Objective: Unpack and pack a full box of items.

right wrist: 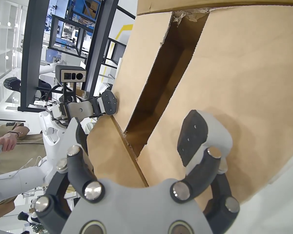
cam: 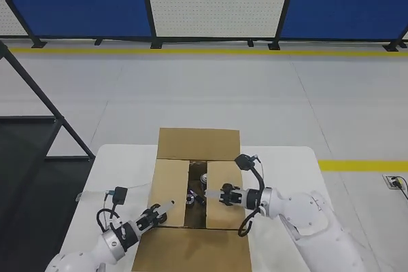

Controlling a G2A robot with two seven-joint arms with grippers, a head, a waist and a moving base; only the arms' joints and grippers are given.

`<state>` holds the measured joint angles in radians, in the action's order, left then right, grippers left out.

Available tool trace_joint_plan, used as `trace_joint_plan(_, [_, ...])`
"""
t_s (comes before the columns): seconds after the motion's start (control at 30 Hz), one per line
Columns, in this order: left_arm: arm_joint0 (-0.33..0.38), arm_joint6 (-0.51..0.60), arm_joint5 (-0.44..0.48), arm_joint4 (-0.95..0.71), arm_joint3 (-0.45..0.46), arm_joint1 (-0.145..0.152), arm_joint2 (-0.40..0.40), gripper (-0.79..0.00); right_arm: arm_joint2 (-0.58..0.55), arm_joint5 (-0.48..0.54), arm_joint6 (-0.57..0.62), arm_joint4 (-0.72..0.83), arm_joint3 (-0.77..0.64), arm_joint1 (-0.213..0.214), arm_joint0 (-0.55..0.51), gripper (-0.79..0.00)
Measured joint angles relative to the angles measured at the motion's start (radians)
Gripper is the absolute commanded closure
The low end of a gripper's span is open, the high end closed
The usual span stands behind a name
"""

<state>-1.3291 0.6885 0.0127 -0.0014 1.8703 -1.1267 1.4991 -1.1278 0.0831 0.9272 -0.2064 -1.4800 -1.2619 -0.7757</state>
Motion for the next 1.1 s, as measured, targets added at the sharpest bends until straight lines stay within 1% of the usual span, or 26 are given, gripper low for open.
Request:
trace_joint_plan(0.4, [-0.003,-0.004,-0.004,-0.002,-0.001,0.005,0.003,-0.785,0.024,-0.003,0.011,-0.008,0.006,0.002,0.008,-0.785])
trace_joint_plan(0.67, [-0.024,-0.033,0.048,-0.037,0.036,0.008,0.034,-0.785,0.011,0.005,-0.009,0.002,-0.028,0.007,0.005,-0.785])
trace_joint_plan(0.77, [-0.037,-0.038,0.074,-0.063,0.056,0.009,0.056,-0.785,0.006,0.008,-0.013,0.006,-0.042,0.009,0.005,-0.785])
trace_joint_plan(0.93, [-0.069,-0.011,0.131,-0.125,0.086,0.015,0.115,-0.785,-0.001,0.017,-0.022,0.027,-0.047,0.01,0.011,-0.785])
trace_joint_plan(1.03, [-0.099,0.05,0.188,-0.164,0.094,0.022,0.165,-0.785,-0.012,0.032,-0.031,0.048,-0.044,0.011,0.014,-0.785])
trace_joint_plan(1.1, [-0.127,0.123,0.229,-0.193,0.095,0.029,0.207,-0.785,-0.026,0.052,-0.028,0.07,-0.047,0.014,0.012,-0.785])
